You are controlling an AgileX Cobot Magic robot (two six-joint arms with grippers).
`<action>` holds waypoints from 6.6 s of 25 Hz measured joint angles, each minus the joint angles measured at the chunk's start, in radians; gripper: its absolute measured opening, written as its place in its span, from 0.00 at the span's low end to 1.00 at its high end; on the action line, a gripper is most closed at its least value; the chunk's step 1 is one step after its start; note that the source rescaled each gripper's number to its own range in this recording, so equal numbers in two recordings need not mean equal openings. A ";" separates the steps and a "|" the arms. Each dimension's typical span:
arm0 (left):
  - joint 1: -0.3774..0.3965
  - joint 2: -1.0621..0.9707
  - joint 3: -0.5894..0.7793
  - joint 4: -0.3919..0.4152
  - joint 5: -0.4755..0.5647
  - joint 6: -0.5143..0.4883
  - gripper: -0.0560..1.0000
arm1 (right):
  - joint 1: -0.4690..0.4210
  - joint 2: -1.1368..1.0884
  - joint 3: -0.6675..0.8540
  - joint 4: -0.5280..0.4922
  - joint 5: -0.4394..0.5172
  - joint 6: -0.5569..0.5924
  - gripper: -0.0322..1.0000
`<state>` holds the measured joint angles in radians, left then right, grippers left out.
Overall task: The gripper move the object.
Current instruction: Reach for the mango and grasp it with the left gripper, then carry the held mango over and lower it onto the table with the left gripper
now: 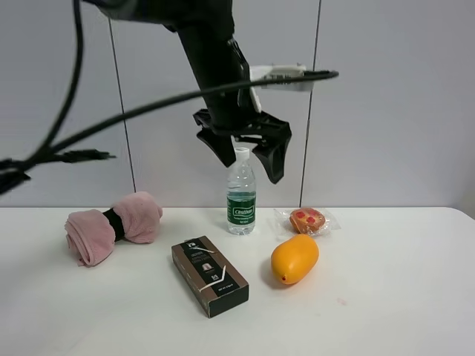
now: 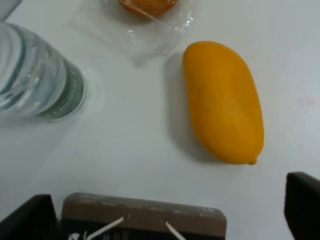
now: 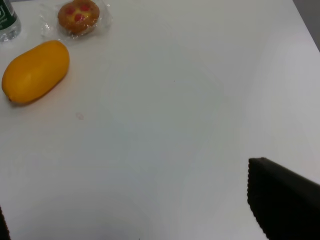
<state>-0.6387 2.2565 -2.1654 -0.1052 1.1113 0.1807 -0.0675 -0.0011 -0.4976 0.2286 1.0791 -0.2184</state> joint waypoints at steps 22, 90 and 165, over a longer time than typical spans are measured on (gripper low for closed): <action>-0.064 0.273 -0.182 -0.081 -0.031 -0.151 0.87 | 0.000 0.000 0.000 0.000 0.000 0.000 1.00; -0.049 0.296 -0.476 0.061 0.100 -0.125 0.21 | 0.000 0.000 0.000 0.000 0.000 0.000 1.00; 0.183 -0.495 1.136 0.076 -0.449 0.361 0.21 | 0.000 0.000 0.000 0.000 0.000 0.000 1.00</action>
<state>-0.4553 1.7611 -1.0293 -0.0289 0.6622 0.5421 -0.0675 -0.0011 -0.4976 0.2286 1.0791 -0.2184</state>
